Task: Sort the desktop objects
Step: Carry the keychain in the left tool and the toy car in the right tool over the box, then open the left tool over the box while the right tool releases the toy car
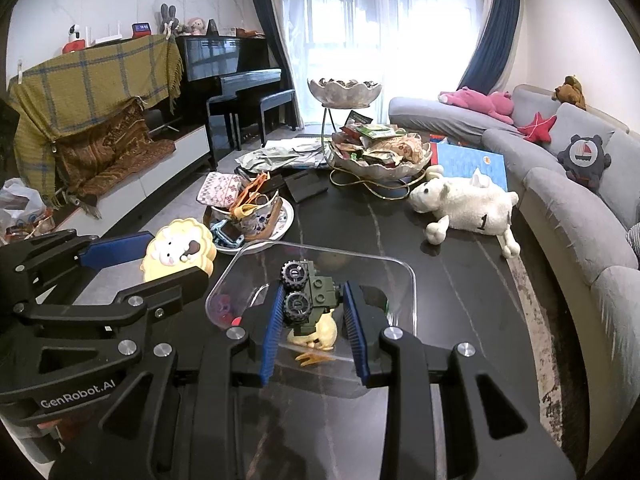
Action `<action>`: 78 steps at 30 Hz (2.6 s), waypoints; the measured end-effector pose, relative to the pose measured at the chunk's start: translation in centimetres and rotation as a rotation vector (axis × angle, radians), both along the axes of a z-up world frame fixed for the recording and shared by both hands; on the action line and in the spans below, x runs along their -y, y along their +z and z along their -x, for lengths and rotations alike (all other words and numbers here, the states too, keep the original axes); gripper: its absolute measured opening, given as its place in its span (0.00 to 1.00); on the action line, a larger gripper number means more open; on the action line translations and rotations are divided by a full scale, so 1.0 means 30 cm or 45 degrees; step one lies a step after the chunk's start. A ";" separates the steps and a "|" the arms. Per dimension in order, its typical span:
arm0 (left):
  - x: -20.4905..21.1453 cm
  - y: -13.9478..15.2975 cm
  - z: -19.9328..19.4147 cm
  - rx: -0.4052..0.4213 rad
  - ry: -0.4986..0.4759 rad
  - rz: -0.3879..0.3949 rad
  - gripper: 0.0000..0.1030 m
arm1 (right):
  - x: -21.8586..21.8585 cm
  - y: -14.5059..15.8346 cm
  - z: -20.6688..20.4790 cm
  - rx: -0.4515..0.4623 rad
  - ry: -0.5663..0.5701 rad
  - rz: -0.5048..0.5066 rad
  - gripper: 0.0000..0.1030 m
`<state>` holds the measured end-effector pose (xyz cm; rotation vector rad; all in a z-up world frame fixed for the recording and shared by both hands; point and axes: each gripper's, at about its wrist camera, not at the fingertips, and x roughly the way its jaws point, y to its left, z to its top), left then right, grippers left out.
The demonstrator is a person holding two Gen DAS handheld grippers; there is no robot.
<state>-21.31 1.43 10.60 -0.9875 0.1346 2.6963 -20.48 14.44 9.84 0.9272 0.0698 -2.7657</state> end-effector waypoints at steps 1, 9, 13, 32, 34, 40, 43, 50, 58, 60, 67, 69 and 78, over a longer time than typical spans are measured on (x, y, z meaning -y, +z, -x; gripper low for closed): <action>-0.002 -0.002 0.012 0.000 -0.004 0.000 0.51 | -0.002 -0.002 0.013 0.003 -0.001 0.000 0.27; -0.015 -0.042 0.106 0.036 -0.018 -0.001 0.51 | -0.017 -0.036 0.105 0.036 -0.009 -0.009 0.27; -0.020 -0.075 0.154 0.061 -0.016 0.006 0.51 | -0.021 -0.069 0.154 0.061 -0.013 -0.012 0.27; -0.042 -0.211 0.310 0.153 -0.006 0.035 0.51 | -0.034 -0.210 0.310 0.167 -0.028 -0.027 0.27; -0.045 -0.224 0.322 0.160 -0.004 0.039 0.51 | -0.035 -0.221 0.322 0.174 -0.027 -0.026 0.27; -0.048 -0.267 0.358 0.192 -0.004 0.045 0.51 | -0.036 -0.262 0.354 0.205 -0.029 -0.036 0.27; -0.049 -0.286 0.373 0.207 -0.007 0.046 0.51 | -0.038 -0.285 0.369 0.222 -0.031 -0.040 0.27; -0.050 -0.325 0.398 0.236 -0.006 0.053 0.51 | -0.040 -0.325 0.399 0.252 -0.033 -0.049 0.27; -0.043 -0.354 0.424 0.320 0.020 0.037 0.52 | -0.041 -0.348 0.411 0.269 -0.057 -0.053 0.28; -0.041 -0.362 0.430 0.353 0.014 0.028 0.52 | -0.043 -0.353 0.410 0.274 -0.070 -0.056 0.29; -0.036 -0.361 0.426 0.385 -0.001 0.026 0.53 | -0.052 -0.350 0.403 0.276 -0.084 -0.046 0.38; -0.036 -0.361 0.425 0.391 -0.004 0.028 0.53 | -0.052 -0.350 0.402 0.278 -0.084 -0.052 0.39; -0.005 -0.357 0.401 0.423 0.054 0.008 0.71 | -0.070 -0.352 0.381 0.285 -0.111 -0.012 0.50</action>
